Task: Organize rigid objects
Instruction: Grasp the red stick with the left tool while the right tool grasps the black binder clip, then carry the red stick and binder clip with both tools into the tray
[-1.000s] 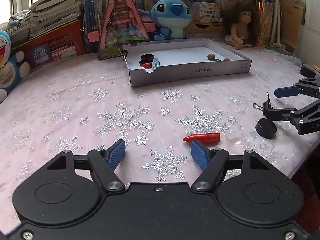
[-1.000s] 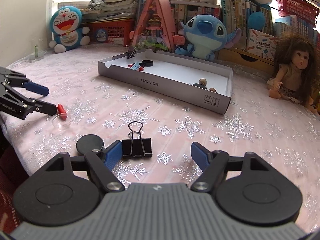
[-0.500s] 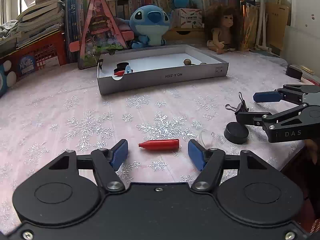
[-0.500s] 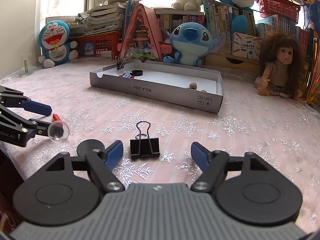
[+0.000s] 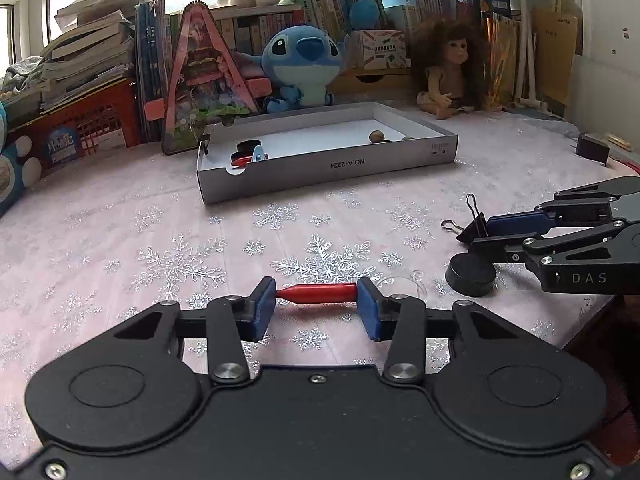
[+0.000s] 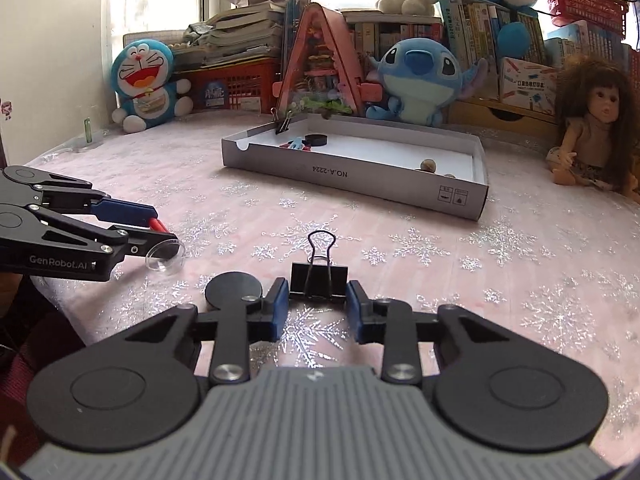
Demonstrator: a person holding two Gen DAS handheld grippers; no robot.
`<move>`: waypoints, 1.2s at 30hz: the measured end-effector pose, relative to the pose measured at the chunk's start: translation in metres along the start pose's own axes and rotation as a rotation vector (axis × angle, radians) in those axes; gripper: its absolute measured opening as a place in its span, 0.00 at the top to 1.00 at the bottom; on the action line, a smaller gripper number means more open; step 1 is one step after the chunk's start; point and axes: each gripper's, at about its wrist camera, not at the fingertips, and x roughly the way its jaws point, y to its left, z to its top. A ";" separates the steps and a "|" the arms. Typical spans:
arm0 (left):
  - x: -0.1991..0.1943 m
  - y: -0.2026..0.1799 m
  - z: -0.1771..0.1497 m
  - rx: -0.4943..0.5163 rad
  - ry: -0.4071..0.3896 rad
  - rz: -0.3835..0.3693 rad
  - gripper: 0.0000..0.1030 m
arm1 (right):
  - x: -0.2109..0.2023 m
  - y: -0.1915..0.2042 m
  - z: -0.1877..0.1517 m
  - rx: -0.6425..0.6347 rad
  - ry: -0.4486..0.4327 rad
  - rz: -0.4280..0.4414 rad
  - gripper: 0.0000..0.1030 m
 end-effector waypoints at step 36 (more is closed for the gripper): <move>0.006 0.029 0.015 -0.078 -0.014 0.063 0.60 | 0.009 -0.014 0.014 0.128 0.019 -0.064 0.65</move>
